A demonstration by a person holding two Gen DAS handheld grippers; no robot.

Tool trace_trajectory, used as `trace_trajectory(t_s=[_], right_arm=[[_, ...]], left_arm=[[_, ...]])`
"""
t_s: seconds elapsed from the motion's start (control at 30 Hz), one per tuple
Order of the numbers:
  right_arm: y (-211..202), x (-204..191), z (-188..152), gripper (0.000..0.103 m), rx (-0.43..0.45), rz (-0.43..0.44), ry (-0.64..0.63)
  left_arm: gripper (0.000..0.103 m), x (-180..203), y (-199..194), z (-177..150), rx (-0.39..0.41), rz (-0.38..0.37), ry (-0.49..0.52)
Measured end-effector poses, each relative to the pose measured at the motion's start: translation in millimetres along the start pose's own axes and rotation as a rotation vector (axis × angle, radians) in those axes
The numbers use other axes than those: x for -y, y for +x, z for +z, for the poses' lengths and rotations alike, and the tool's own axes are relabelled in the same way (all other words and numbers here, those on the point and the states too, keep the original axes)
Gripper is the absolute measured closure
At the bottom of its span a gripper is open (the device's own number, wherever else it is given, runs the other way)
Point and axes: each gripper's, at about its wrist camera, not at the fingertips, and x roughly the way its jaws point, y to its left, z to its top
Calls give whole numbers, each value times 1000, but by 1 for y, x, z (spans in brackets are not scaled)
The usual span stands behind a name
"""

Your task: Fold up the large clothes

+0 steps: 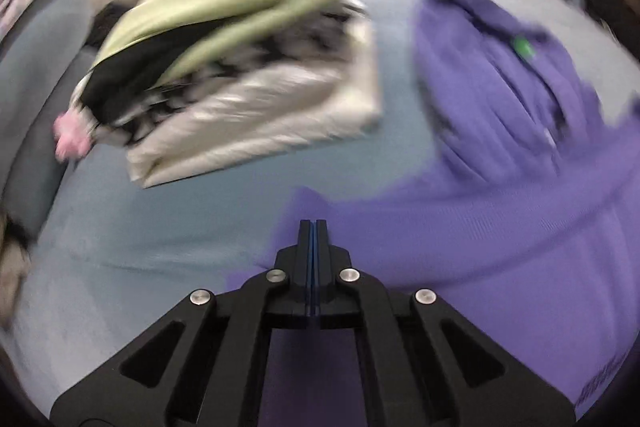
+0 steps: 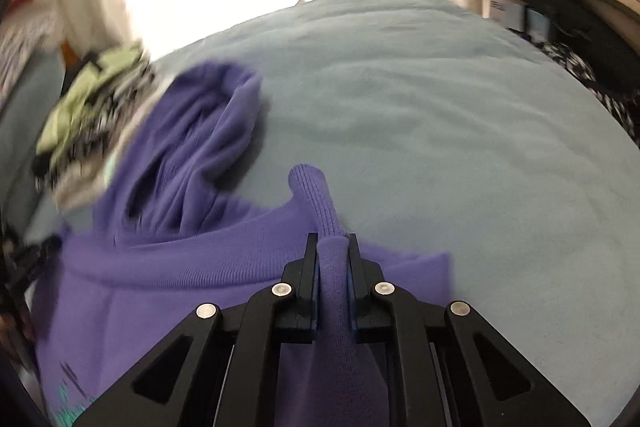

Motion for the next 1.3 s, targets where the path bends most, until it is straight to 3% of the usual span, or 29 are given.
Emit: trace_trajectory(t_s=[0.13,0.33,0.43,0.5,0.57,0.73,0.9,0.97,1.07,1.13,1.23,1.27,1.3], right_arm=[[24,1,-13,94,-59,-43,-9],[28,-4,-12,91,-74,-67,-29],[10,-5,-6,78,-79,-37,-14],[-19,-7,-3,60,-27,-9,8],[-45,-12,-2,57,22,4,0],[-86,-58,-28,57,1,121,-71],[-88,-128,-75,57,-89,270,-132],[-80,-146,-92,57,-135,280,-145],[-74,-140,-111,58,-155,226,-155],[-80,-116,-115,74,-129,226,-143],[-91,-61,-119,74,-80,-7,-104],[-90,-42,-122,73,-88,-56,-78],[-91,-14,-128,77,-108,-41,-18]], left_arm=[[103,-43,21,-12,-29,-3,-183],[103,-72,31,-31,-52,-12,-317],[103,-72,18,-29,-30,-20,-310],[103,-73,-4,-26,15,-7,-271],[103,-71,-28,-21,60,2,-216],[103,-35,-87,-21,82,-136,-98],[103,42,-113,-43,-18,-354,-62],[103,65,-108,-53,-58,-360,-55],[103,78,-95,-66,-53,-265,-36],[103,67,-88,-67,-36,-221,-52],[103,29,-72,-72,-43,-121,-99],[102,14,-67,-76,-54,-160,-136],[102,3,-65,-78,-55,-207,-165]])
